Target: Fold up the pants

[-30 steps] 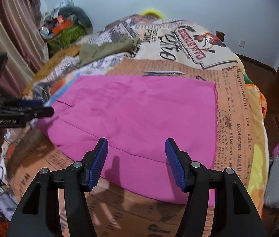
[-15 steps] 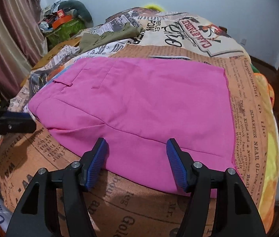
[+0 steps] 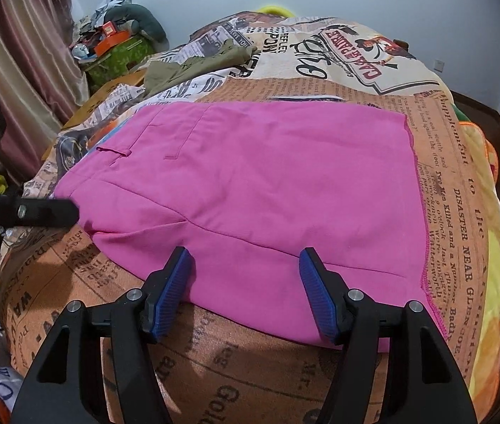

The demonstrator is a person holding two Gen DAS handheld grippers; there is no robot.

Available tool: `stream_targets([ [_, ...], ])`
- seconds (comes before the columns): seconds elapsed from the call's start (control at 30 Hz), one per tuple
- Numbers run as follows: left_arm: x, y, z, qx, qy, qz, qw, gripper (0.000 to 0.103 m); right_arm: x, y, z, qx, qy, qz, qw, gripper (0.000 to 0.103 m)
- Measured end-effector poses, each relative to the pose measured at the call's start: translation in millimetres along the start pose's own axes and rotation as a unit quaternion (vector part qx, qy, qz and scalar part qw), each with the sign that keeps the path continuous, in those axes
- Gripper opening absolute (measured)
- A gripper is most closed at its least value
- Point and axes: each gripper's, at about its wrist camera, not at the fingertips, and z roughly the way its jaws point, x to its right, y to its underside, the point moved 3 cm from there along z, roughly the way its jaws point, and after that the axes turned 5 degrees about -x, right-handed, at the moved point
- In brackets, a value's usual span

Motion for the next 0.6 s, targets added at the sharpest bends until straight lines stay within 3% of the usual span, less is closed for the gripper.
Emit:
stream_targets([
  [0.07,-0.8,-3.3,0.5,0.004,-0.001,-0.009,0.9999,0.089,-0.2,0.2,-0.1,0.0,0.0,0.0,1.0,0.06],
  [0.13,-1.6,-6.5,0.0,0.015,-0.029,-0.017,0.9993,0.073,-0.5,0.5,-0.3,0.0,-0.001,0.001,1.0,0.06],
  [0.2,-2.1,-8.1,-0.1,0.023,-0.061,-0.013,0.9978,0.045,-0.7,0.5,-0.2,0.0,-0.001,0.002,1.0,0.06],
  [0.3,-3.6,-8.0,0.4,0.027,-0.057,-0.013,0.9979,0.034,-0.4,0.5,0.0,0.0,-0.001,0.002,1.0,0.06],
  [0.6,7.4,-10.5,-12.5,0.055,-0.089,0.038,0.9938,0.021,1.0,1.3,-1.7,0.0,0.005,0.003,1.0,0.06],
])
